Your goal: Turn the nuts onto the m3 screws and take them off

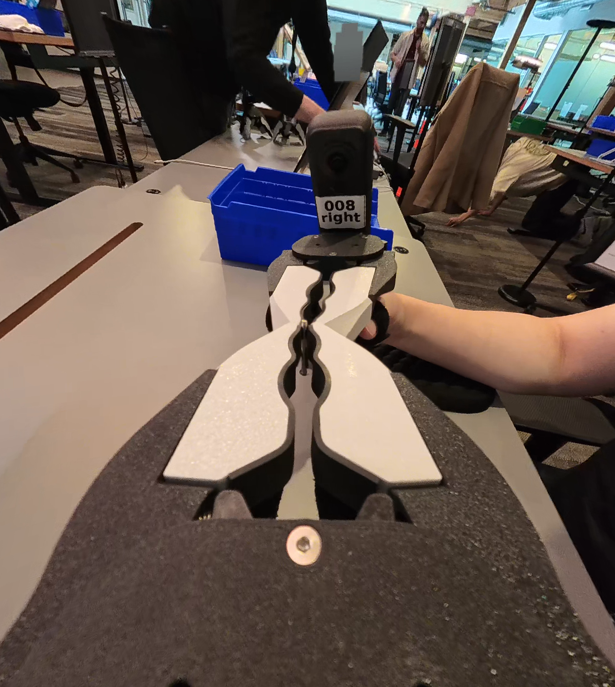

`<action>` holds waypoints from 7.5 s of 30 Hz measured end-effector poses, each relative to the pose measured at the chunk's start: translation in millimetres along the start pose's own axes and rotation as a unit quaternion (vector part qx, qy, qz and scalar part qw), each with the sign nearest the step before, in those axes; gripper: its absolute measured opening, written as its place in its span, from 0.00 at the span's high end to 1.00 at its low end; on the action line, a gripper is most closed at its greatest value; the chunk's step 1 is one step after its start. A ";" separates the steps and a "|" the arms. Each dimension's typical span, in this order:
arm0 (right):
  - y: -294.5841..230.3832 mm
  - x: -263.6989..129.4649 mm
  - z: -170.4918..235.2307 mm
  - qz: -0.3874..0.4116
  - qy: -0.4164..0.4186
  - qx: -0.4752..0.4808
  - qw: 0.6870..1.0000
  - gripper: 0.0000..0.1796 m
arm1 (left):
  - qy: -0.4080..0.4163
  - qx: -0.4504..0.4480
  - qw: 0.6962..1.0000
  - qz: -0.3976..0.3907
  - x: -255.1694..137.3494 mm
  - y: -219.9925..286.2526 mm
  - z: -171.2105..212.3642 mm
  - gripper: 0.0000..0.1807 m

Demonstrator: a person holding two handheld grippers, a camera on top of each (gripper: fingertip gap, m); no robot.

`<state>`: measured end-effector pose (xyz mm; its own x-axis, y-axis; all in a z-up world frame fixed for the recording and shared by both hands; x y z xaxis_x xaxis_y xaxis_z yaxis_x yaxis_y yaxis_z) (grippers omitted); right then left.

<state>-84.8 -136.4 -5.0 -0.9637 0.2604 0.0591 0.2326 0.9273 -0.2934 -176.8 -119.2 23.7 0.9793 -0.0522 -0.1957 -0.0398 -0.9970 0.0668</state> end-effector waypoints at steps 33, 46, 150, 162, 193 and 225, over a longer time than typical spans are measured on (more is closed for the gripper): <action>1.7 -11.1 -14.7 -0.044 0.087 0.071 0.993 0.99 | 0.054 -0.054 0.997 0.008 10.9 2.5 7.1 0.98; -3.5 -12.5 -20.5 -0.043 0.104 0.048 0.992 0.99 | 0.075 -0.074 0.994 0.025 14.0 6.1 4.6 0.98; 87.1 30.6 84.9 0.057 -0.407 -0.130 0.902 0.96 | 0.083 -0.077 0.990 -0.084 -69.2 -25.9 52.2 0.99; 74.5 27.8 89.6 0.039 -0.410 -0.142 0.900 0.97 | 0.015 -0.057 0.989 -0.137 -72.0 -36.6 67.8 0.99; 9.0 39.8 23.5 -0.016 -0.180 -0.224 0.958 0.97 | -0.097 0.106 0.985 -0.092 -42.8 0.0 87.0 0.99; 7.3 41.1 23.9 -0.031 -0.174 -0.198 0.964 0.97 | -0.088 0.098 0.987 -0.089 -42.2 1.9 86.1 0.99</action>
<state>-125.8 -125.4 -27.5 -0.9467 0.1592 -0.2802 0.1384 0.9860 0.0927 -235.3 -123.9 -52.1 0.9251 0.1323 -0.3560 0.0748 -0.9825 -0.1708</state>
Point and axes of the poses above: each gripper's, where its closed fingertips meet, x out along the fingers, z out of its underside, y = z × x across the jaws, the point moved 6 cm from there along -x, back along the fingers, and after that the axes turned 4 degrees about x, right-handed, at the moved point
